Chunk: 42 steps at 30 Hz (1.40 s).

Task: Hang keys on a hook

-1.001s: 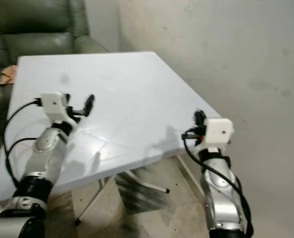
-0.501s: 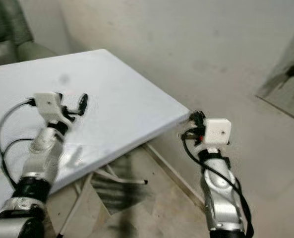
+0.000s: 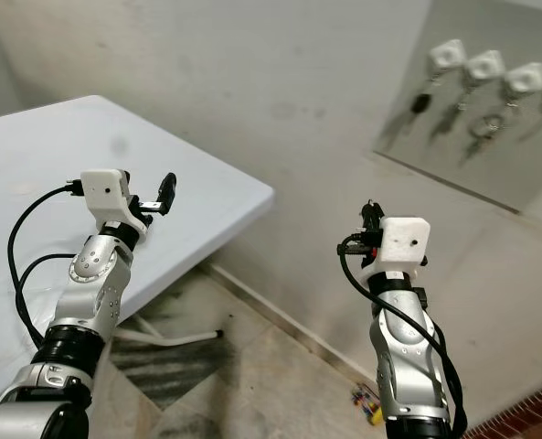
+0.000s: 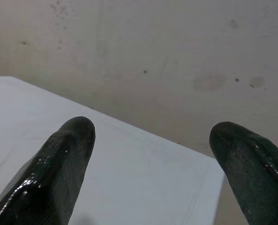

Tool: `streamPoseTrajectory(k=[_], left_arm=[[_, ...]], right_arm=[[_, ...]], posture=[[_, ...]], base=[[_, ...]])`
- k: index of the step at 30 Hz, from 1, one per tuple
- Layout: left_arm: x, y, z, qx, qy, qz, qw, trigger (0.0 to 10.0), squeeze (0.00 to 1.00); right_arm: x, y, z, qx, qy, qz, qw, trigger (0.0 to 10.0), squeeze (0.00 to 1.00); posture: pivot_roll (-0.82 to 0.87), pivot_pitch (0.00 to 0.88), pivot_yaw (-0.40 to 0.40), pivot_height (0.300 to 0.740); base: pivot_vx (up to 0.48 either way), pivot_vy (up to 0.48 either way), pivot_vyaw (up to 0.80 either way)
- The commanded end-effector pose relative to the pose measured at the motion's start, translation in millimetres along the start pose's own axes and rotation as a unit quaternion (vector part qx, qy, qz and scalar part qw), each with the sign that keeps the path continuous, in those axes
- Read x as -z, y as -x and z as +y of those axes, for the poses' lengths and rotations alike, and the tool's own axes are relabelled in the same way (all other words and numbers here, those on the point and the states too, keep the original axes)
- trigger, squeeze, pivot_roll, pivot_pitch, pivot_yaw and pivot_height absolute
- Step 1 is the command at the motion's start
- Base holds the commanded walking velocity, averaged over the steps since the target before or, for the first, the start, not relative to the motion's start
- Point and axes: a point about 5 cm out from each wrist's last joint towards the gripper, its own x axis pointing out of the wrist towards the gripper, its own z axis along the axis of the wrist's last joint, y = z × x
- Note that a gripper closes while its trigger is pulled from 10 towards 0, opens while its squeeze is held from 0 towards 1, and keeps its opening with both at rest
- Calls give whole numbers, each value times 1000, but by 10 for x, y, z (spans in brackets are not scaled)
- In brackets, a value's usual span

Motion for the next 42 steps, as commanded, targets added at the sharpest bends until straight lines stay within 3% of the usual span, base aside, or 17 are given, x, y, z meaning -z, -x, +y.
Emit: streamPoseTrajectory(k=[1, 24, 28, 33, 38, 42], left_arm=[[-45, -24, -56, 5, -2, -11, 1000, 10000, 0], [-57, -44, -182, 25, 7, -12, 1000, 10000, 0], [-23, 12, -278, 39, 15, -11, 999, 10000, 0], [26, 55, -350, 50, 20, -2, 999, 10000, 0], [44, 85, -374, 61, 18, 7, 998, 10000, 0], [34, 74, -370, 68, 16, 12, 997, 10000, 0]], right_arm=[[-48, -22, -37, 7, 6, -8, 1000, 10000, 0], [-29, -17, -63, 34, -5, 0, 999, 10000, 0], [37, 12, -86, 73, -11, 27, 997, 10000, 0], [102, 59, -94, 102, -50, 54, 992, 10000, 0], [202, 169, -129, 163, -79, 106, 978, 10000, 0], [195, 214, -127, 158, -80, 103, 979, 10000, 0]], posture=[[18, 0, -49, 740], [9, 0, -43, 740], [3, 0, -30, 740], [-7, 0, -19, 740], [-38, 0, 10, 740], [-50, 0, 22, 740]], base=[[0, 0, -775], [0, 0, -773], [0, 0, -103], [0, 0, 0], [0, 0, 0], [0, 0, 0]])
